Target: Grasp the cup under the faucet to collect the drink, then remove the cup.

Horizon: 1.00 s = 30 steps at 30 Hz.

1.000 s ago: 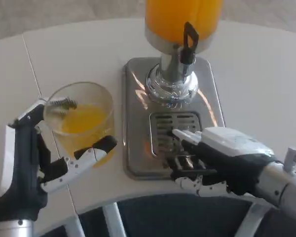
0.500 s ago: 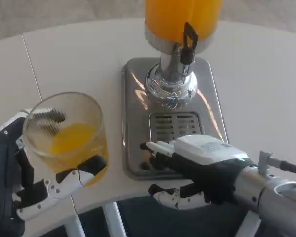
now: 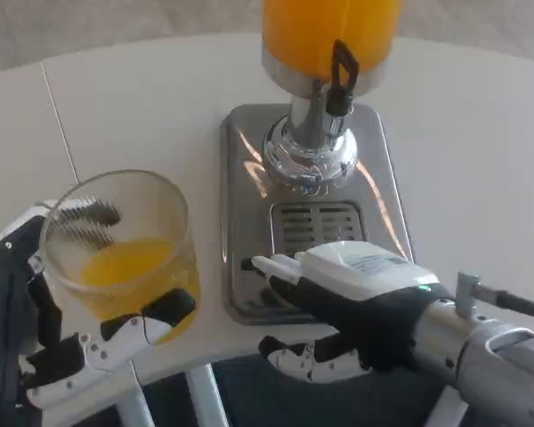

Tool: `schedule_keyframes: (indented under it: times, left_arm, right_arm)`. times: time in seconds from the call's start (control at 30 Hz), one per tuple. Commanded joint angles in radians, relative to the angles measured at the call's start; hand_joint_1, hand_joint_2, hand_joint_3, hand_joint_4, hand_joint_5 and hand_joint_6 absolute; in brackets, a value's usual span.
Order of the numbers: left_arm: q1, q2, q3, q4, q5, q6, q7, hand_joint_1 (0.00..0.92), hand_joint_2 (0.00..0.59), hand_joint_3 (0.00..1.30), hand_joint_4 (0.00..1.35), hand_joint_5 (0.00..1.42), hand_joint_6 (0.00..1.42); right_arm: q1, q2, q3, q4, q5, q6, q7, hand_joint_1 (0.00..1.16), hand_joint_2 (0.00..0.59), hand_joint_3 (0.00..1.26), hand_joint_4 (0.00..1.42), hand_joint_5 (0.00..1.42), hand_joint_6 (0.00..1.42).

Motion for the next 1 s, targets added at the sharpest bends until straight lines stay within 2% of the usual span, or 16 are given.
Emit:
schedule_keyframes:
  times: [0.03,0.33,0.5,1.0]
  left_arm:
    - [0.004,-0.014,-0.006,-0.042,0.004,-0.047,-0.008,0.494,0.083,0.98,1.12,1.34,1.42]
    - [0.009,-0.017,-0.002,-0.051,0.014,-0.058,-0.032,0.493,0.085,0.98,1.12,1.34,1.42]
    - [0.011,-0.019,-0.006,-0.052,0.024,-0.066,-0.044,0.493,0.085,0.98,1.12,1.34,1.42]
    - [0.018,-0.030,-0.025,-0.073,0.046,-0.062,-0.069,0.493,0.085,0.98,1.12,1.34,1.42]
  right_arm:
    - [0.017,0.010,0.001,-0.026,-0.026,0.011,0.017,0.42,0.532,0.00,0.00,0.00,0.00]
    - [0.040,0.019,-0.006,-0.049,-0.056,0.005,0.016,0.43,0.531,0.00,0.00,0.00,0.00]
    - [0.062,0.008,-0.010,-0.071,-0.085,-0.006,0.016,0.43,0.531,0.00,0.00,0.00,0.00]
    - [0.134,0.003,-0.060,-0.125,-0.113,-0.023,0.025,0.43,0.534,0.00,0.00,0.00,0.00]
